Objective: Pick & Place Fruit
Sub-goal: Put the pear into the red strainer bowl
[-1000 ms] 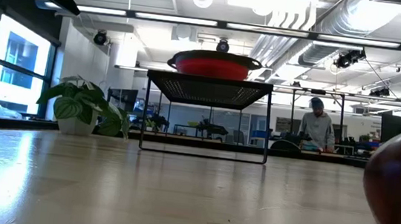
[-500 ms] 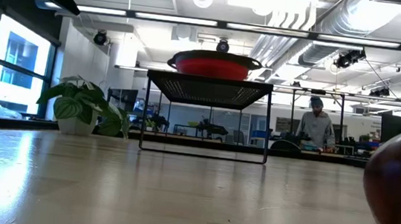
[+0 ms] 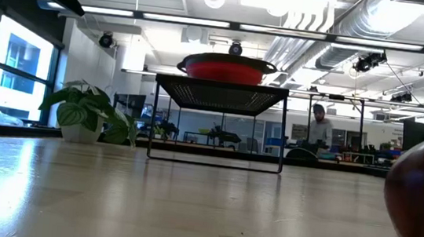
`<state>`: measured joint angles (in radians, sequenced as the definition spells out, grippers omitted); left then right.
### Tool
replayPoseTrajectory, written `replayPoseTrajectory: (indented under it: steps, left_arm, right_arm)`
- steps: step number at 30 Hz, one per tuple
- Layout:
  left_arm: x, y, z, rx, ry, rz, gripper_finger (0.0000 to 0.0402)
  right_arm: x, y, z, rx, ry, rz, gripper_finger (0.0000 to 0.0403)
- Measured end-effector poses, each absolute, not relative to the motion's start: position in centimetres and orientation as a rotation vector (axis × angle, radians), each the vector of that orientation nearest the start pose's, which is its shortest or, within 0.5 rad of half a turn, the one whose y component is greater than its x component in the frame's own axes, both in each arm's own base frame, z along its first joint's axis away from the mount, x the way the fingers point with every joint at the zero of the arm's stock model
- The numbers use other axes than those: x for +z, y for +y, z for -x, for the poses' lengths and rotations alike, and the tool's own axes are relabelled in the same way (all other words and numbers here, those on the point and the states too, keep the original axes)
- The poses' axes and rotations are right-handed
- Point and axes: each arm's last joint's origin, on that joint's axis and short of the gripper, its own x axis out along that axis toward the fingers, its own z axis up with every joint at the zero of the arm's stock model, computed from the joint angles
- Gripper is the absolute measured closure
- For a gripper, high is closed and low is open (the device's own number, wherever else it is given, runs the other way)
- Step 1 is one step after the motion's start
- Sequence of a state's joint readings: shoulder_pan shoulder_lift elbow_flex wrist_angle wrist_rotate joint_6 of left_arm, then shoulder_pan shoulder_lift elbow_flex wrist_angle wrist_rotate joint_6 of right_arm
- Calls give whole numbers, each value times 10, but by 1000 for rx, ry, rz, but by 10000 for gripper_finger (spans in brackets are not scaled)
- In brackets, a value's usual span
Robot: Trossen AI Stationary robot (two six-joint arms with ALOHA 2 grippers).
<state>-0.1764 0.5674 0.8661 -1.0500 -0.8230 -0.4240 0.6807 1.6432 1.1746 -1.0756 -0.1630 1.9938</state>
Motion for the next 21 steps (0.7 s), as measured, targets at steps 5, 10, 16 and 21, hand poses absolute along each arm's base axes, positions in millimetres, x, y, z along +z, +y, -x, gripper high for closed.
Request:
replayPoseTrajectory:
  steps: [5,10,16,21]
  left_arm:
    - [315,7,-80,738,522,29,402]
    - [315,7,-80,738,523,28,402]
    - [315,7,-80,738,523,29,402]
    - [315,7,-80,738,523,28,402]
  right_arm:
    - [201,185,-221,-948,1469,-1117,258]
    - [190,182,-218,-956,1464,-1110,258]
    - [182,178,-213,-979,1471,-1087,257]
    - [179,178,-215,-961,1438,-1094,261]
